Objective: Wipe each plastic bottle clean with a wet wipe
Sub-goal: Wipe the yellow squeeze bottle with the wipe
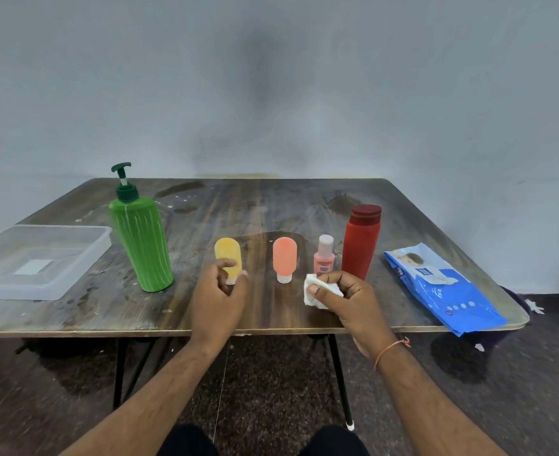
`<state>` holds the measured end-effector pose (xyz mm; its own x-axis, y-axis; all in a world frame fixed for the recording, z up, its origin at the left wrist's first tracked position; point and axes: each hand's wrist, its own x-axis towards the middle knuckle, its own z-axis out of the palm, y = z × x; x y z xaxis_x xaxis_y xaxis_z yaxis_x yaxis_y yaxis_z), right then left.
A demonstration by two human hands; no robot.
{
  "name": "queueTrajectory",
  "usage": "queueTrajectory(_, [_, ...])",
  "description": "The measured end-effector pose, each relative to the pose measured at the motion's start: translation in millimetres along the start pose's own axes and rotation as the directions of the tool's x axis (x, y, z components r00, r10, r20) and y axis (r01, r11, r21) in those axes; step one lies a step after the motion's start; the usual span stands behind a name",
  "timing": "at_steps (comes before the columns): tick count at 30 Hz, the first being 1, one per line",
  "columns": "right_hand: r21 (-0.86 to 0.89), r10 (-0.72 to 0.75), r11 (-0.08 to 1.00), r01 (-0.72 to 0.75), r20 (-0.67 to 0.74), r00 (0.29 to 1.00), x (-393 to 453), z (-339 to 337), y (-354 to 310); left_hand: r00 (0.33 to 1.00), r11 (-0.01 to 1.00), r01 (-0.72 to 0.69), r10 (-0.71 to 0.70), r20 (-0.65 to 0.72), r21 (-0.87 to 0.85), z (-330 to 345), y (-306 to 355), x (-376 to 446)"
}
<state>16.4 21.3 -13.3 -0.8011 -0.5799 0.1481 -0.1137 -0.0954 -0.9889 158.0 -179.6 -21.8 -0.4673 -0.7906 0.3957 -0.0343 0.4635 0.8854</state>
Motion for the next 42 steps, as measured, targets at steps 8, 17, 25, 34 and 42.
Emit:
queueTrajectory(8, [-0.056, 0.058, 0.997, -0.056, 0.038, 0.998, -1, 14, -9, 0.938, 0.953, 0.277, -0.240, 0.251, -0.122, -14, -20, 53])
queueTrajectory(17, [-0.097, 0.071, 0.994, -0.056, 0.154, 0.985, 4, 53, -6, 0.899, 0.964, 0.255, -0.208, 0.385, -0.076, -20, -27, 74])
queueTrajectory(25, [-0.106, 0.047, 0.994, -0.031, 0.146, 0.988, 21, 105, 1, 0.833, 0.684, 0.539, -0.348, 0.429, -0.492, -28, -20, 65])
queueTrajectory(34, [-0.172, -0.148, 0.970, 0.170, 0.134, 0.980, 40, 148, 12, 0.798, 0.657, 0.600, -0.450, 0.402, -0.456, -23, -24, 65])
queueTrajectory(42, [-0.311, -0.379, 0.844, 0.436, 0.230, 0.897, 34, 151, 18, 0.806, 0.644, 0.588, -0.417, 0.419, -0.490, -27, -31, 70])
